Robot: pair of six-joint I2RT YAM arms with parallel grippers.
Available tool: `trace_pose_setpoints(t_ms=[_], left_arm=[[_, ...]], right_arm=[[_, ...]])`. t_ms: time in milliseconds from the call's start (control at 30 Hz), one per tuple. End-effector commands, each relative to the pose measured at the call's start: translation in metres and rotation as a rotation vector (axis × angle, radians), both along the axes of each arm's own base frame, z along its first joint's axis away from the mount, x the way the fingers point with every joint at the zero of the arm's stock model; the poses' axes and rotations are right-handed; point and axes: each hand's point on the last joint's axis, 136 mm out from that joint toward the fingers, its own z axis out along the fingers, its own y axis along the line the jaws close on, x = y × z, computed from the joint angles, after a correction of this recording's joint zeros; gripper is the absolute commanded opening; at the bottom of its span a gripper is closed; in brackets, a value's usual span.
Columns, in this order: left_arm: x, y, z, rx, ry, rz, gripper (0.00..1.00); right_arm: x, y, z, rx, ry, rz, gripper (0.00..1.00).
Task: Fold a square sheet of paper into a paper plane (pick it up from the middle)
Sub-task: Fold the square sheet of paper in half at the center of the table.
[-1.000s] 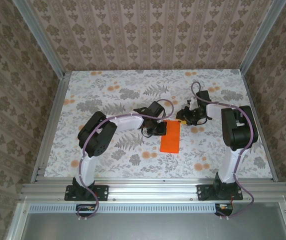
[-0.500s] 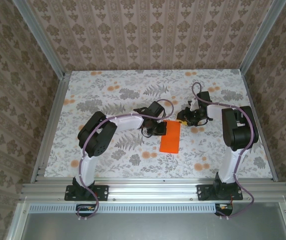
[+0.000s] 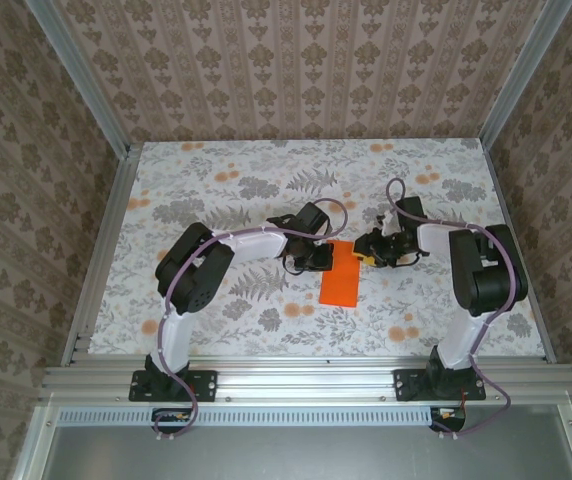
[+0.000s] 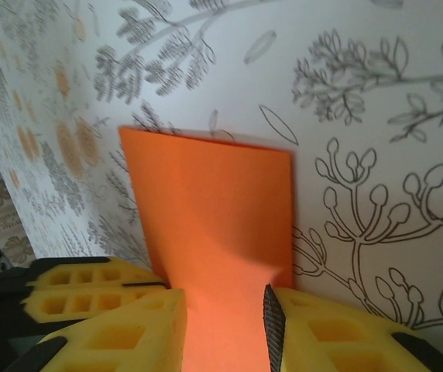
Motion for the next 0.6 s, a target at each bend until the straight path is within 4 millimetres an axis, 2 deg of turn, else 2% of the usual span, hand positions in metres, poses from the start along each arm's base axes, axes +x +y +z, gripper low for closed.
trace_pose_setpoints(t_ms=[0, 67, 133, 267, 367, 467, 567], left_arm=[[-0.027, 0.024, -0.039, 0.149, 0.087, -0.029, 0.00], [-0.028, 0.025, -0.038, 0.151, 0.087, -0.028, 0.00], [-0.028, 0.025, -0.038, 0.152, 0.086, -0.028, 0.00], [-0.028, 0.026, -0.038, 0.154, 0.086, -0.029, 0.00], [-0.028, 0.025, -0.038, 0.152, 0.086, -0.029, 0.00], [-0.028, 0.025, -0.038, 0.153, 0.085, -0.033, 0.00], [-0.028, 0.025, -0.038, 0.152, 0.088, -0.034, 0.00]], right_arm=[[-0.009, -0.001, -0.014, -0.029, 0.041, 0.002, 0.34], [-0.013, -0.005, -0.019, -0.062, 0.057, -0.003, 0.34], [-0.014, -0.007, -0.015, -0.070, 0.048, -0.002, 0.34], [-0.017, 0.000, 0.008, -0.028, -0.002, 0.009, 0.34], [-0.028, 0.010, 0.019, 0.027, -0.021, 0.030, 0.34], [-0.040, 0.017, 0.014, 0.054, -0.005, 0.048, 0.35], [-0.050, 0.018, -0.003, 0.035, 0.035, 0.055, 0.35]])
